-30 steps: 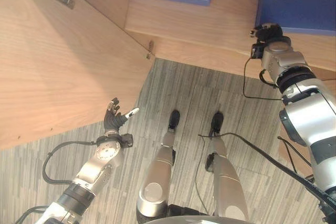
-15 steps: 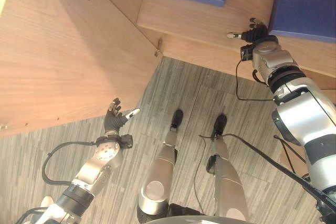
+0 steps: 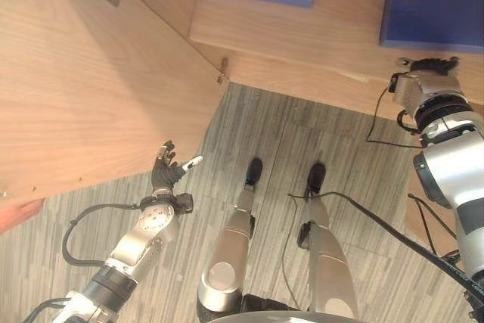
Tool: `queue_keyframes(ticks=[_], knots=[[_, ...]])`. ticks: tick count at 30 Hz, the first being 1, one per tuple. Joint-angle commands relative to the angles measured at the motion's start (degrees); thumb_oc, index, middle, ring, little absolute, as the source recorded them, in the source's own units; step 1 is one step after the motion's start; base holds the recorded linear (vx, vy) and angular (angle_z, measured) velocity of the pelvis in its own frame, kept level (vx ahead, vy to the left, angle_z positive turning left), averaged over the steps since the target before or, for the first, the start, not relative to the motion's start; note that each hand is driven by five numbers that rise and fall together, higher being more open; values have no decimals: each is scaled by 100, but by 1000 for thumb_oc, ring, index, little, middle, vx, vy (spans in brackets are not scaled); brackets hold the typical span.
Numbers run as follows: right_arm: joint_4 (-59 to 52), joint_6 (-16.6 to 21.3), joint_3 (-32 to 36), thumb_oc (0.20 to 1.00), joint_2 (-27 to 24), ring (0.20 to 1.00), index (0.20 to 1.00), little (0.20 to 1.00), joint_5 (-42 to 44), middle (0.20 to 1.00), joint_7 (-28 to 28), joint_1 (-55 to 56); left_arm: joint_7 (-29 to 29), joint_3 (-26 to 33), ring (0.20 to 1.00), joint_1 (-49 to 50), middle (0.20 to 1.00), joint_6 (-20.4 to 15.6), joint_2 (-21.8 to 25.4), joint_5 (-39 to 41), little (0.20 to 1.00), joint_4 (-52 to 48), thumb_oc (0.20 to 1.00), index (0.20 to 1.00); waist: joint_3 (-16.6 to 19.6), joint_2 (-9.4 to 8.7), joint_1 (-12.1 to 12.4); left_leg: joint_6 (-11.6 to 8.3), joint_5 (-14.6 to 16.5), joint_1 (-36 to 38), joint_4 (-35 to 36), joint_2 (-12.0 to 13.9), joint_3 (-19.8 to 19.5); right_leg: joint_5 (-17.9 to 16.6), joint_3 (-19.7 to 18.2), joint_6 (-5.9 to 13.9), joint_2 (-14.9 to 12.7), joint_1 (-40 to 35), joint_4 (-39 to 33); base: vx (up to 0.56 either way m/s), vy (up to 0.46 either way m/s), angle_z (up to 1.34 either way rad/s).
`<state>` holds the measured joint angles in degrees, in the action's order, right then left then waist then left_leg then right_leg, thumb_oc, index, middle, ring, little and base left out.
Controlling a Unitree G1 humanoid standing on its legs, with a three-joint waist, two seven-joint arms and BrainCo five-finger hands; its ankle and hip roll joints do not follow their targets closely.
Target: Put the empty folder in the office cabinet
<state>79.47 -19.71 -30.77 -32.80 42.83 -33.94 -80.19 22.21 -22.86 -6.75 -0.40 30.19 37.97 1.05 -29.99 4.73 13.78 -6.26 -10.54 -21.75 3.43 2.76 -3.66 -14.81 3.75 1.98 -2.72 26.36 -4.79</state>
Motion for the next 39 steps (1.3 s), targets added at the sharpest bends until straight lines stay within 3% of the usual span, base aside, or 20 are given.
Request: queue_keyframes(ticks=[1, 2, 5, 6, 7, 9, 11, 14, 15, 17, 18, 19, 22, 28, 30, 31, 33, 34, 35, 39], knots=[[-55, 376, -302, 1000, -321, 1000, 1000, 1000, 22, 1000, 183, -347, 272, -197, 1000, -31, 1000, -252, 67, 60, 1000, -288, 1000, 1000, 19, 100, -92, -232, 466, -238, -472, 356, -115, 948, 620, 325, -382, -202, -21, 27, 16, -4], [-82, 437, -318, 1000, -318, 1000, 1000, 1000, -84, 1000, 510, -297, 299, -206, 1000, -70, 1000, -237, 55, 70, 1000, -282, 1000, 1000, 19, 95, -106, -236, 456, -256, -497, 354, -113, 947, 610, 322, -376, -193, -21, 23, 9, -3], [-118, 511, -361, 1000, -298, 1000, 1000, 1000, -267, 1000, 801, -291, 328, -229, 1000, -125, 1000, -229, 64, 98, 1000, -282, 1000, 1000, 19, 90, -117, -239, 458, -288, -524, 352, -114, 940, 612, 329, -381, -170, -21, 17, -7, -6], [-255, 900, -495, 1000, -239, 1000, 1000, 1000, -277, 1000, 1487, -248, 299, -217, 1000, -166, 1000, -227, 68, 115, 1000, -256, 1000, 1000, 19, 94, -110, -246, 471, -278, -538, 355, -112, 954, 605, 326, -367, -177, -21, 19, -12, -7], [-314, 989, -559, 1000, -155, 1000, 1000, 1000, -189, 1000, 1852, -297, 291, -207, 1000, -226, 1000, -223, 95, 158, 1000, -246, 1000, 1000, 19, 84, -112, -246, 443, -331, -565, 340, -115, 934, 613, 327, -387, -140, -21, 36, -18, -4], [-417, 1325, -614, 1000, -13, 1000, 1000, 1000, -60, 1000, 2373, -324, 248, -159, 1000, -272, 1000, -171, 128, 207, 1000, -272, 1000, 1000, 19, 98, -85, -249, 442, -328, -569, 331, -132, 934, 625, 332, -396, -144, -21, 0, 0, 0], [-452, 1393, -621, 1000, 47, 1000, 1000, 1000, -85, 1000, 2502, -344, 231, -138, 1000, -285, 1000, -130, 147, 221, 1000, -300, 1000, 1000, 19, 103, -72, -251, 439, -323, -573, 330, -133, 934, 634, 331, -399, -151, -21, 9, -15, 1], [-609, 2046, -678, 1000, 317, 1000, 1000, 1000, -395, 1000, 3161, -368, 82, -69, 1000, -284, 1000, -92, 168, 198, 1000, -322, 1000, 1000, 19, 143, 8, -259, 441, -297, -597, 334, -145, 956, 686, 326, -408, -203, -21, 14, -33, 0], [-609, 2046, -678, 1000, 317, 1000, 1000, 1000, -395, 1000, 3161, -368, 82, -69, 1000, -284, 1000, -92, 168, 198, 1000, -322, 1000, 1000, 19, 143, 8, -259, 441, -297, -597, 334, -145, 956, 686, 326, -408, -203, -21, -6, -65, -1], [-918, 3330, -874, 1000, 651, 1000, 1000, 1000, -1213, 1000, 4138, -438, -162, -28, 1000, -196, 1000, -159, 209, 114, 1000, -333, 1000, 1000, 19, 171, 119, -247, 433, -304, -639, 319, -176, 967, 769, 326, -441, -266, -21, 3, -89, -1], [-918, 3330, -874, 1000, 651, 1000, 1000, 1000, -1213, 1000, 4138, -438, -162, -28, 1000, -196, 1000, -159, 209, 114, 1000, -333, 1000, 1000, 19, 171, 119, -247, 433, -304, -639, 319, -176, 967, 769, 326, -441, -266, -21, 13, -60, 9], [-1043, 3672, -984, 1000, 744, 1000, 1000, 1000, -1697, 1000, 4230, -458, -217, -30, 1000, -158, 1000, -175, 240, 91, 1000, -349, 1000, 1000, 19, 178, 148, -244, 439, -280, -641, 322, -183, 971, 794, 331, -447, -300, -21, -9, -32, 16], [-1560, 3657, -1365, 1000, 916, 1000, 1000, 1000, -1462, 1000, 4601, -366, -275, -39, 1000, -5, 1000, -242, 301, 25, 1000, -446, 1000, 1000, 19, 169, 195, -222, 430, -288, -673, 318, -191, 982, 821, 316, -440, -357, -21, 1, -45, 15], [-1639, 3374, -1497, 1000, 1071, 1000, 1000, 1000, -1539, 1000, 4529, -267, -386, 26, 1000, 97, 1000, -288, 356, -18, 1000, -493, 1000, 1000, 19, 152, 270, -195, 483, -270, -656, 303, -203, 1008, 869, 313, -428, -426, -21, -16, -21, 11], [-1437, 3268, -1412, 1000, 1060, 1000, 1000, 1000, -1514, 1000, 4241, -186, -445, 55, 1000, 114, 1000, -298, 337, -40, 1000, -462, 1000, 1000, 19, 133, 294, -190, 525, -241, -652, 300, -225, 1027, 884, 309, -417, -474, -21, -13, -7, 3], [-1301, 3403, -1330, 1000, 1036, 1000, 1000, 1000, -1601, 1000, 3974, -134, -497, 65, 1000, 124, 1000, -341, 325, -56, 1000, -410, 1000, 1000, 19, 127, 303, -189, 542, -212, -645, 299, -236, 1036, 896, 311, -411, -504, -21, -25, -4, 7], [-1167, 3814, -1085, 1000, 961, 1000, 1000, 1000, -2235, 1000, 2943, 49, -570, 91, 1000, 169, 1000, -432, 266, -100, 1000, -336, 1000, 1000, 19, 104, 276, -174, 565, -181, -651, 278, -243, 1026, 900, 309, -412, -537, -21, -27, 40, 7], [-1170, 4137, -857, 1000, 881, 1000, 1000, 1000, -2885, 1000, 2101, 302, -630, 104, 1000, 227, 1000, -554, 178, -156, 1000, -231, 1000, 1000, 19, 115, 227, -152, 619, -102, -664, 278, -231, 1034, 868, 305, -388, -595, -21, -33, 104, 3], [-1211, 4289, -710, 1000, 834, 1000, 1000, 1000, -3020, 1000, 1737, 467, -635, 102, 1000, 236, 1000, -633, 115, -156, 1000, -159, 1000, 1000, 19, 113, 178, -131, 658, -53, -675, 267, -209, 1033, 839, 304, -385, -629, -21, -21, 91, 1], [-1366, 4537, -379, 1000, 834, 1000, 1000, 1000, -2872, 1000, 1808, 956, -557, 59, 1000, 166, 1000, -832, -34, -95, 1000, 55, 1000, 1000, 19, 107, 17, -81, 698, 95, -702, 214, -173, 1027, 744, 290, -384, -725, -21, -31, 129, -2]])
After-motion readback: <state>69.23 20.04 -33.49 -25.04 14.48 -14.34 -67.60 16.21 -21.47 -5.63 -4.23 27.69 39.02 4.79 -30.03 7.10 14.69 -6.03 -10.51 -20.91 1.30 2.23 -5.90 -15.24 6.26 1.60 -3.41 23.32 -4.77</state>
